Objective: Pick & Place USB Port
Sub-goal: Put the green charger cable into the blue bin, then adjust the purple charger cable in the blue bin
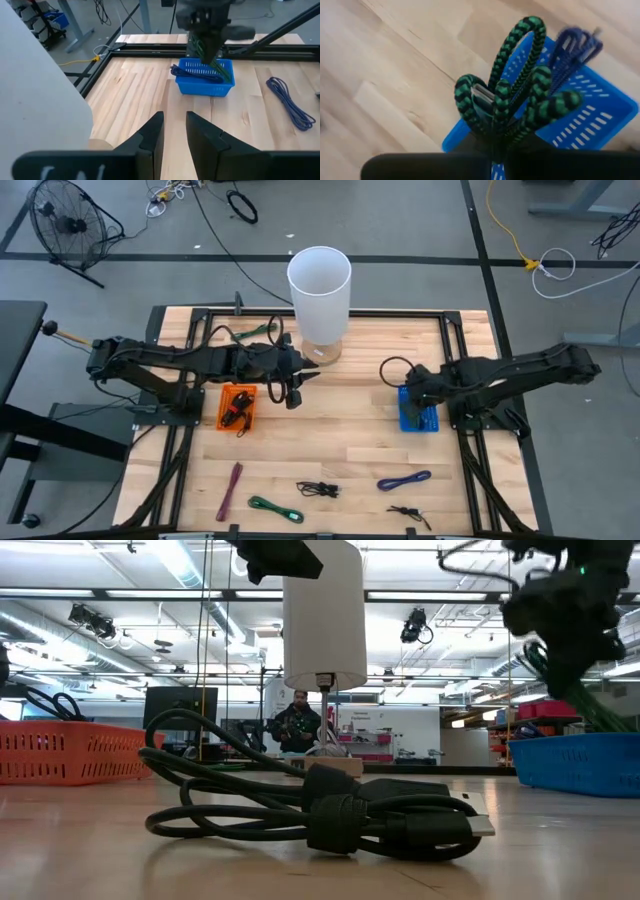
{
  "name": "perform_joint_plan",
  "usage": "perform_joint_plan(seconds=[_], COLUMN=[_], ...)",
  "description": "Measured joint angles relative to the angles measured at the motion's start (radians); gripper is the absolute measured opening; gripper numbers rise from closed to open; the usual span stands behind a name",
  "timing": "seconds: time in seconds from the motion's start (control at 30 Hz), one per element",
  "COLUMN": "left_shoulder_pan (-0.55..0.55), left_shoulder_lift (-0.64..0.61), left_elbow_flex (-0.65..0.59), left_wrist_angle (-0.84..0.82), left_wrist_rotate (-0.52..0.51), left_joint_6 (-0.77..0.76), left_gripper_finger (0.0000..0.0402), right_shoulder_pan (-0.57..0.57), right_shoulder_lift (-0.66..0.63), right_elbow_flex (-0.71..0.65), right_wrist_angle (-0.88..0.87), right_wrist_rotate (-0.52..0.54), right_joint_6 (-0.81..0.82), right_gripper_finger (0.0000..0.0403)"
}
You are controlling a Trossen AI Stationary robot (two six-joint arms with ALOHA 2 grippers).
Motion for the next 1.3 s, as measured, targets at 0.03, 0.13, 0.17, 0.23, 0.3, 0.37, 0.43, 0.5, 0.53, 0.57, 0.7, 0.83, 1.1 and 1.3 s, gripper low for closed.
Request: perform_joint_plan(seconds=[0.03, 0.13, 0.17, 0.23, 0.3, 0.37, 0.43, 0.5, 0.53, 0.57, 0.7, 0.83, 1.1, 1.3], left_shoulder_pan=[0.0, 0.0, 0.0, 0.0, 0.0, 0.0, 0.0, 0.0, 0.0, 0.0, 0.0, 0.0, 0.0, 0.0], left_shoulder_lift=[0.0, 0.0, 0.0, 0.0, 0.0, 0.0, 0.0, 0.0, 0.0, 0.0, 0.0, 0.0, 0.0, 0.0], left_elbow_flex=[0.0, 0.0, 0.0, 0.0, 0.0, 0.0, 0.0, 0.0, 0.0, 0.0, 0.0, 0.0, 0.0, 0.0], left_wrist_angle=[0.0, 0.0, 0.0, 0.0, 0.0, 0.0, 0.0, 0.0, 0.0, 0.0, 0.0, 0.0, -0.006, -0.006], left_wrist_rotate=[0.0, 0.0, 0.0, 0.0, 0.0, 0.0, 0.0, 0.0, 0.0, 0.0, 0.0, 0.0, 0.0, 0.0], left_joint_6=[0.0, 0.0, 0.0, 0.0, 0.001, 0.001, 0.001, 0.001, 0.001, 0.001, 0.001, -0.001, -0.007, -0.007], left_gripper_finger=[0.0087, 0.0087, 0.0087, 0.0087, 0.0087, 0.0087, 0.0087, 0.0087, 0.0087, 0.0087, 0.0087, 0.0087, 0.0087, 0.0087], right_shoulder_pan=[0.0, 0.0, 0.0, 0.0, -0.001, -0.003, -0.003, -0.003, -0.003, -0.003, -0.007, -0.027, -0.063, -0.064], right_shoulder_lift=[0.0, 0.0, 0.0, 0.0, 0.0, 0.0, -0.001, -0.004, -0.003, -0.003, -0.003, -0.003, -0.003, -0.003], right_elbow_flex=[-0.027, -0.091, -0.106, -0.136, -0.147, -0.148, -0.148, -0.148, -0.148, -0.148, -0.148, -0.148, -0.147, -0.147], right_wrist_angle=[0.021, 0.072, 0.082, 0.103, 0.117, 0.122, 0.135, 0.145, 0.146, 0.145, 0.136, 0.134, 0.108, 0.087], right_wrist_rotate=[-0.009, -0.034, -0.037, -0.048, -0.055, -0.045, -0.035, -0.038, -0.039, -0.039, -0.002, 0.072, 0.098, 0.106], right_joint_6=[0.001, 0.022, 0.023, 0.027, 0.03, 0.029, 0.018, 0.001, -0.006, -0.011, -0.017, -0.023, -0.029, -0.027], right_gripper_finger=[0.001, 0.001, 0.001, 0.001, 0.001, 0.0013, 0.0032, 0.0059, 0.0074, 0.0088, 0.0135, 0.0162, 0.016, 0.0142])
